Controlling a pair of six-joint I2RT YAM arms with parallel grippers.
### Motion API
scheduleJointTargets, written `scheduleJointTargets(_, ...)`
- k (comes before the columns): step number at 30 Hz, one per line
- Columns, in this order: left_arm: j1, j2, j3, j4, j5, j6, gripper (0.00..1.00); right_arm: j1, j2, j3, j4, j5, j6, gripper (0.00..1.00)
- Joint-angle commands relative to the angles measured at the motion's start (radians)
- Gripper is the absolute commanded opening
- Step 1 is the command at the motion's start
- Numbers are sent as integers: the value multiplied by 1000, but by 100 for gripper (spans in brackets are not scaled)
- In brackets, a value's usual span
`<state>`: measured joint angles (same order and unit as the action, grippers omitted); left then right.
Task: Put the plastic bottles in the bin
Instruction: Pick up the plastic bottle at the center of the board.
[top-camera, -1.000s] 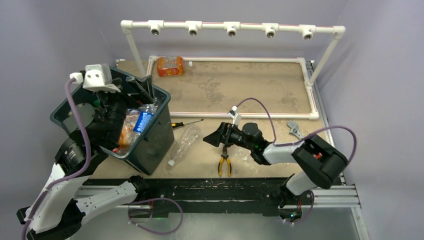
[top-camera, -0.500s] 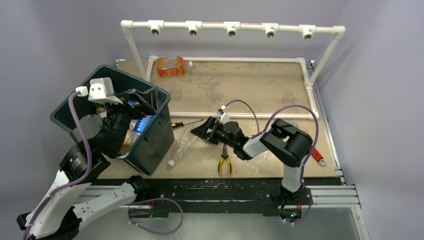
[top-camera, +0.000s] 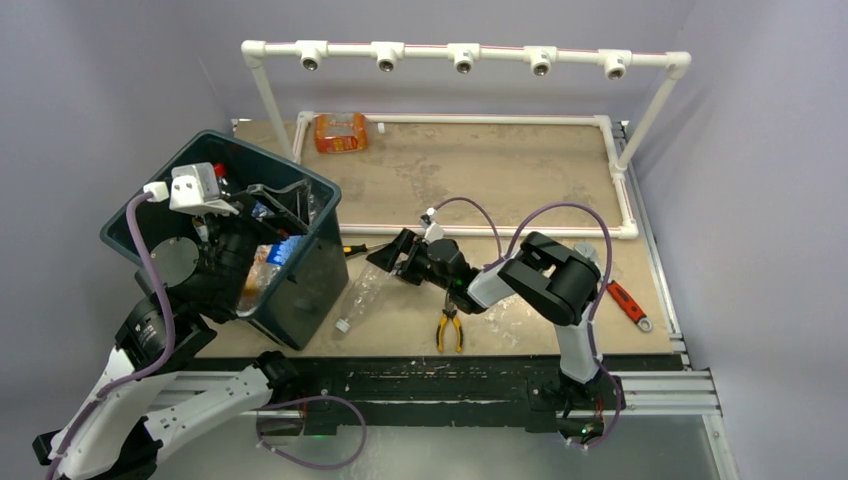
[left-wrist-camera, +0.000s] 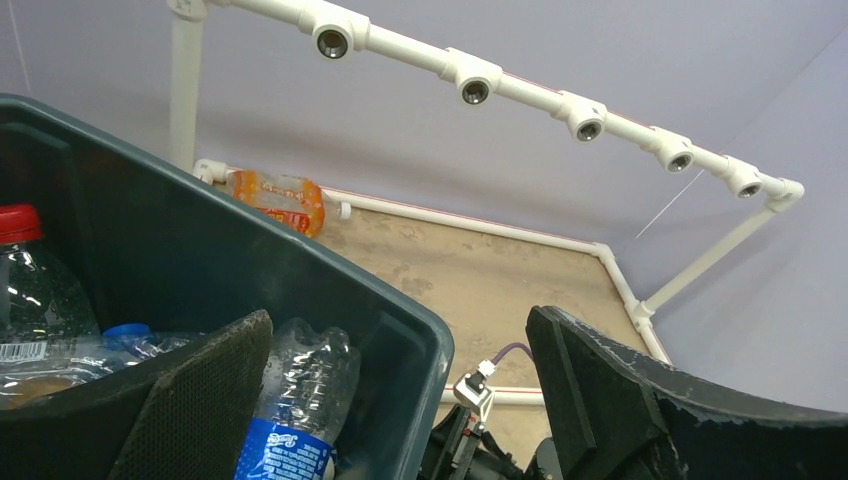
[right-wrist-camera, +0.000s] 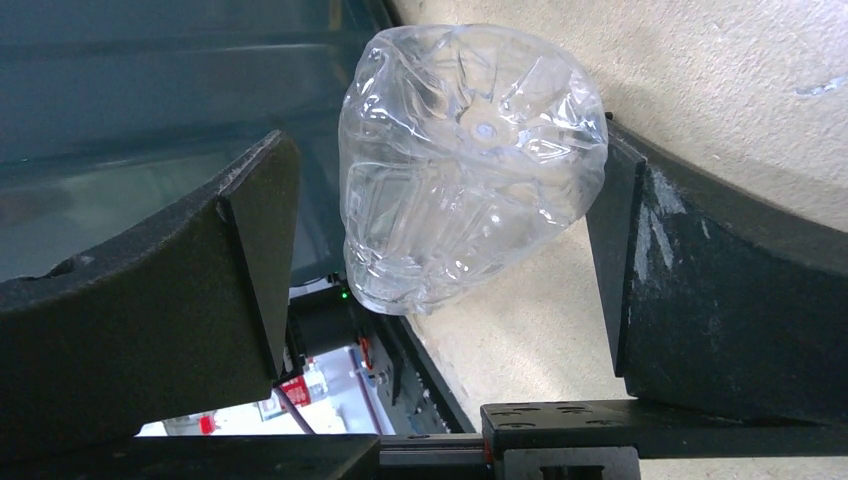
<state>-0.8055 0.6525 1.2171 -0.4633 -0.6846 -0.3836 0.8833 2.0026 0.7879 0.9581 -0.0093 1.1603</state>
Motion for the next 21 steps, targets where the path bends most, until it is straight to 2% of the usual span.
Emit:
scheduleJointTargets(1, 1, -19, 1, 4, -4, -14, 99, 11, 24, 23, -6, 11, 2, 97)
scheduleJointTargets(8, 1, -26, -1, -18, 3, -22, 99, 24, 52, 27, 38, 11, 1, 81)
scheduleJointTargets(14, 0, -34, -6, -21, 3, -25, 99, 28, 42, 8, 75, 11, -5, 59)
scheduleJointTargets(17, 1, -34, -1, -23, 3, -22, 99, 28, -33, -61, 131, 23, -15, 51)
scheduleJointTargets(21, 1, -29, 21, -11, 16, -21, 99, 24, -230, -195, 140, 61, -52, 44)
